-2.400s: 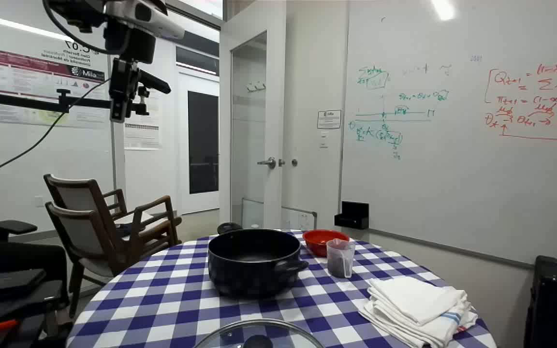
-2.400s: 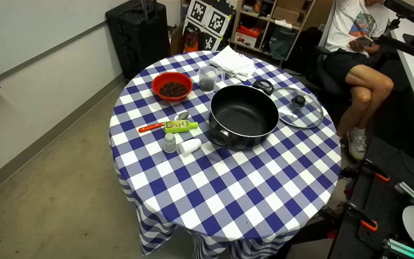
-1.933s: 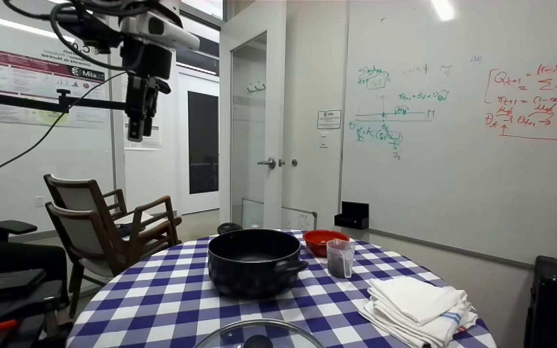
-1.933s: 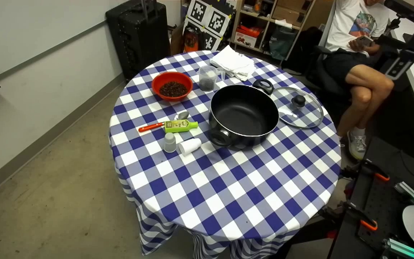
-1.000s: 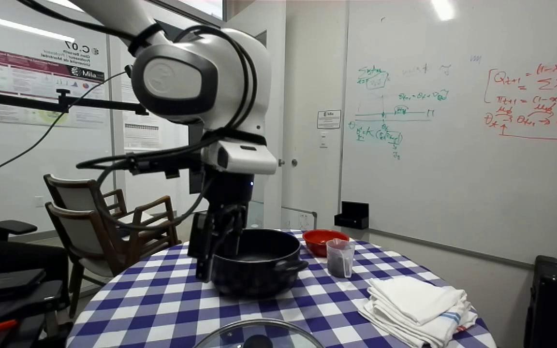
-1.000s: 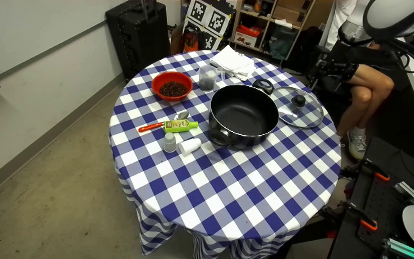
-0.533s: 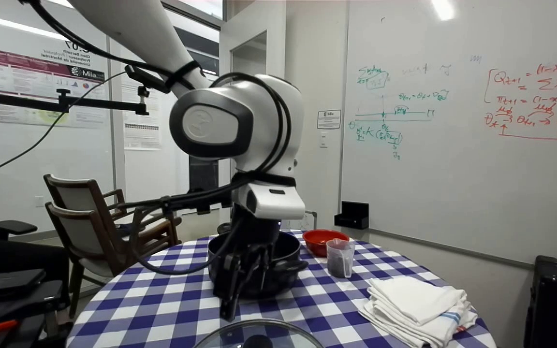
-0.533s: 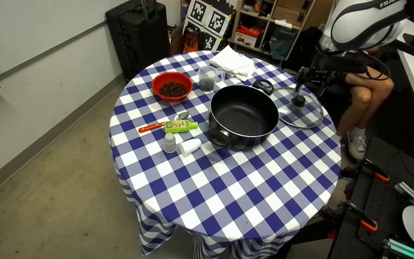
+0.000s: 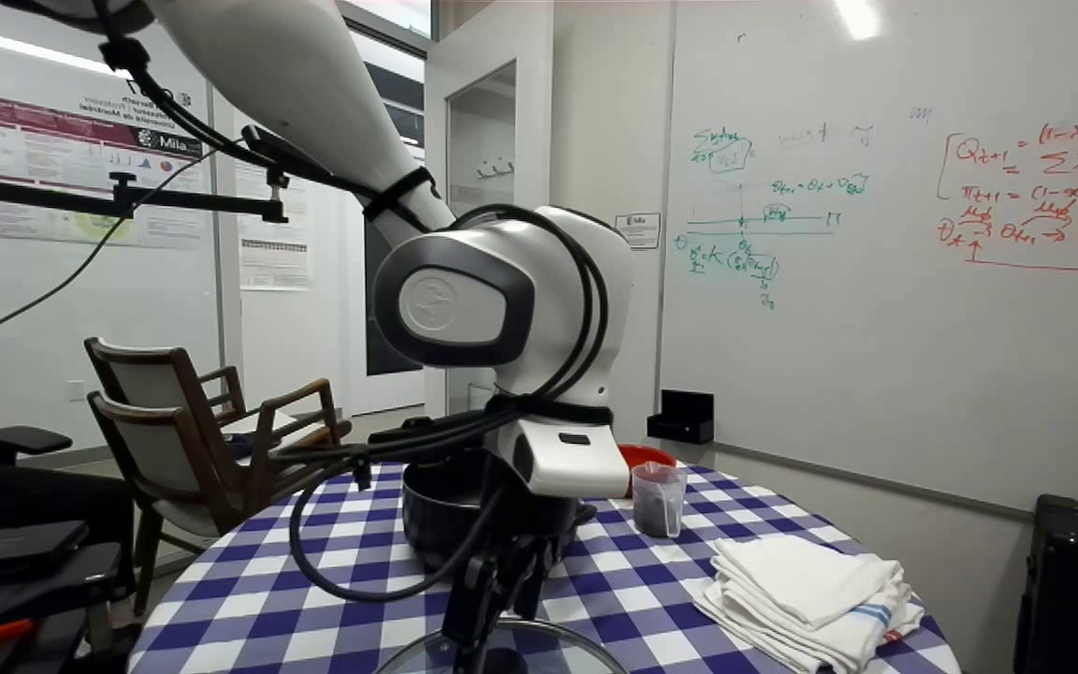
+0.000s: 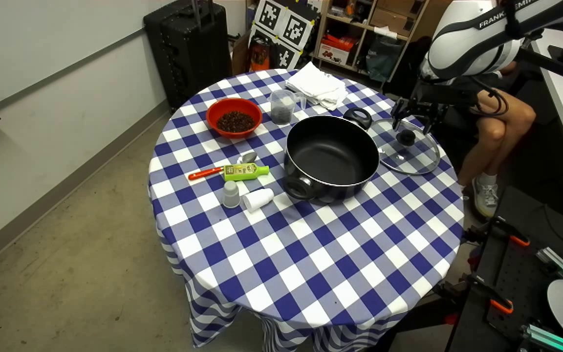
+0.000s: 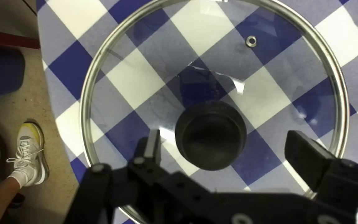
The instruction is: Put the glass lid on the black pot
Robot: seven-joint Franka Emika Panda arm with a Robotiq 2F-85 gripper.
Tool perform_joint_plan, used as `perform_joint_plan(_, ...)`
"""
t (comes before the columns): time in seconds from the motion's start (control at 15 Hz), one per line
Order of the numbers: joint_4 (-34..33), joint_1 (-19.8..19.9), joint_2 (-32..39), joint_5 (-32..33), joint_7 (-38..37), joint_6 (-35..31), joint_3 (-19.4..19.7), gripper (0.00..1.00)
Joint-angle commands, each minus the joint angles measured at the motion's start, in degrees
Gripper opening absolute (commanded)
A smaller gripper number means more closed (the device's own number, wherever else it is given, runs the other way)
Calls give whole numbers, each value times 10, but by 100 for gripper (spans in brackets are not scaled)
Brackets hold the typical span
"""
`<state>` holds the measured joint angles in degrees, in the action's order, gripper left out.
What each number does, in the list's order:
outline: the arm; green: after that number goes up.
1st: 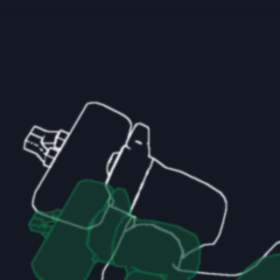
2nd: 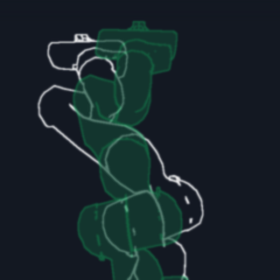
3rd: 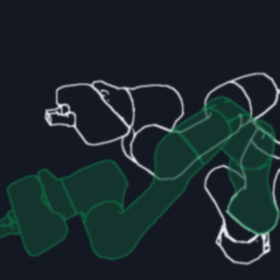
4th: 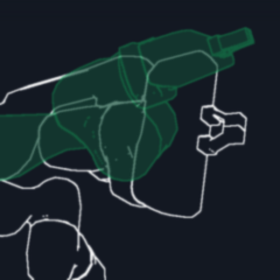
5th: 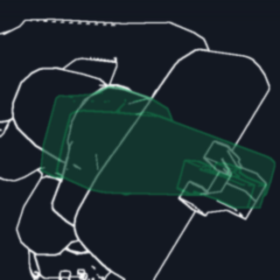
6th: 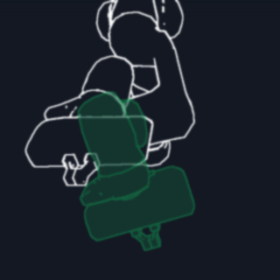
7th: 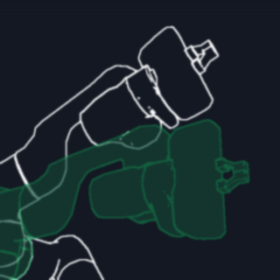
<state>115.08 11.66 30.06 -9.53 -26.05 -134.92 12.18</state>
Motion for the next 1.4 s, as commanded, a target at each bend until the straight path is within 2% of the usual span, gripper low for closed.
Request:
perform_joint_plan(0.0, -34, 1, 33, -18, -4, 12, 3, 100)
perform_joint_plan(0.07, -37, 2, 36, -21, -2, 13, 2, 89)
perform_joint_plan(0.13, -40, 2, 40, -24, -1, 14, 1, 72)
perform_joint_plan(0.27, -44, 3, 46, -27, 1, 17, 1, 60)
perform_joint_plan(0.47, -46, 4, 48, -27, 3, 21, 3, 34)
perform_joint_plan(0.53, -46, 4, 44, -26, 2, 24, 4, 31)
perform_joint_plan(0.67, -45, 5, 41, -25, 2, 29, 6, 25)
perform_joint_plan(0.93, -21, 7, 11, -26, 7, 33, 9, 25)
perform_joint_plan(1.33, 51, -2, -121, 18, 20, 78, 46, 25)
